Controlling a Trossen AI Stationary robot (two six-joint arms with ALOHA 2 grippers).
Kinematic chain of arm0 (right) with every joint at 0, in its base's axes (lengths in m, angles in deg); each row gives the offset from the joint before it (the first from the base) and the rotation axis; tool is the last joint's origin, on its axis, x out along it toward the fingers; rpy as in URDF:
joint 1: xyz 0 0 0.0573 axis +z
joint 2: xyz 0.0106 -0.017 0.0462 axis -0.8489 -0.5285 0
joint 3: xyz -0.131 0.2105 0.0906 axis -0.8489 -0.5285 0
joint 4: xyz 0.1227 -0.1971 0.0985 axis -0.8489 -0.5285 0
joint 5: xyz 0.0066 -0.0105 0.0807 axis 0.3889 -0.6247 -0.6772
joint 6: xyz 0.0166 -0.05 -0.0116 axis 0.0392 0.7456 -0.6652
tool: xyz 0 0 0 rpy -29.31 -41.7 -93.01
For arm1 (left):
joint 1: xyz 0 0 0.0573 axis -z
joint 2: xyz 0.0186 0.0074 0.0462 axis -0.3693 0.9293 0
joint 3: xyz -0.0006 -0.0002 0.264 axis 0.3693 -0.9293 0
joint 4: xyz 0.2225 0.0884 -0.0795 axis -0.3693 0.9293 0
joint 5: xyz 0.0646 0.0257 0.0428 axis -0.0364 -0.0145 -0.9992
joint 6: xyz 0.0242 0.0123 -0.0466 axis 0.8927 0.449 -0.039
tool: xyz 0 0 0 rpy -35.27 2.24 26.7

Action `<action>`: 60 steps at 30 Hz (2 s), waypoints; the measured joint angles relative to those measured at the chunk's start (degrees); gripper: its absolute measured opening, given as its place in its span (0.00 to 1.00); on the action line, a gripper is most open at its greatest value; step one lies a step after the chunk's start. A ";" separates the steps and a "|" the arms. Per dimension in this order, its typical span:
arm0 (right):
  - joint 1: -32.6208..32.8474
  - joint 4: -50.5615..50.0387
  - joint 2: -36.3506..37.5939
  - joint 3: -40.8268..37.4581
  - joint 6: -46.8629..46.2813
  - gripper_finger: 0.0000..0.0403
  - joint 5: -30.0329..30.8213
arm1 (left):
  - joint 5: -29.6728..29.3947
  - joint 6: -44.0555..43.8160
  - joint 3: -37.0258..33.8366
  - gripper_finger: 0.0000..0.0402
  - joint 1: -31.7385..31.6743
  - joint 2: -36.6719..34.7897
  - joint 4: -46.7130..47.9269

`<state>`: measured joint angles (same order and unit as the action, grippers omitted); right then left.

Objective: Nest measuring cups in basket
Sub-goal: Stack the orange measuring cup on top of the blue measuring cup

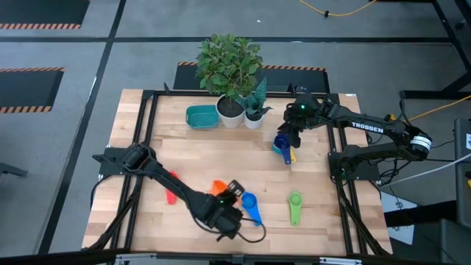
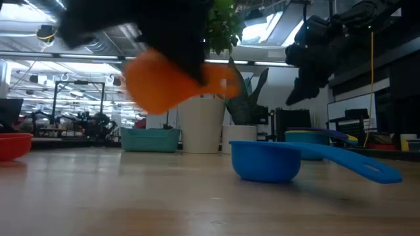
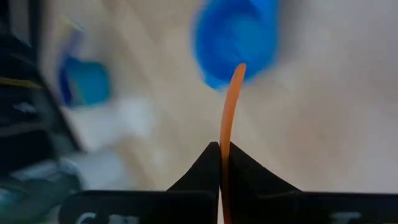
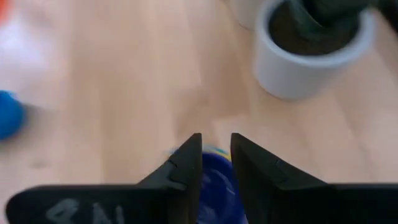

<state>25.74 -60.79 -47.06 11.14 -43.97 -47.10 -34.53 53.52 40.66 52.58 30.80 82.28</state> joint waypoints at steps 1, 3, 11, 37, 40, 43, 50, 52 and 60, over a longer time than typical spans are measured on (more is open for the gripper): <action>0.02 1.03 0.00 0.00 -1.30 0.22 -2.01 | -1.18 3.16 0.04 0.01 -0.69 0.00 -1.66; 0.02 3.42 0.00 0.00 -4.08 0.22 -5.51 | -3.15 9.65 0.04 0.01 -2.13 0.02 -4.57; 0.02 7.12 0.00 0.00 -16.10 0.22 -12.55 | -1.15 31.06 0.04 0.00 -8.03 0.02 -16.31; 17.17 8.15 0.00 0.00 -19.04 0.22 -12.72 | 7.75 57.17 0.02 0.00 -11.88 0.04 -38.60; 19.22 8.43 0.00 0.00 -19.01 0.22 -9.32 | 7.84 60.49 0.02 0.00 -11.77 0.07 -40.34; 20.87 9.01 0.00 0.00 -18.91 0.22 -8.24 | 9.56 62.04 0.02 0.00 -11.78 0.07 -42.27; 23.79 10.06 0.00 0.00 -18.64 0.22 -8.08 | 10.48 62.06 0.02 0.00 -11.99 0.07 -42.19; 24.24 10.20 0.00 0.00 -18.64 0.22 -8.17 | 10.34 62.03 0.02 0.00 -11.84 0.07 -42.24; 25.21 10.18 0.00 0.00 -15.89 0.22 -8.18 | 10.33 61.80 0.02 0.00 -11.77 0.07 -42.16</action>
<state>50.96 -50.61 -47.06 11.14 -59.87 -55.27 -24.21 115.32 40.68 40.81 30.87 40.12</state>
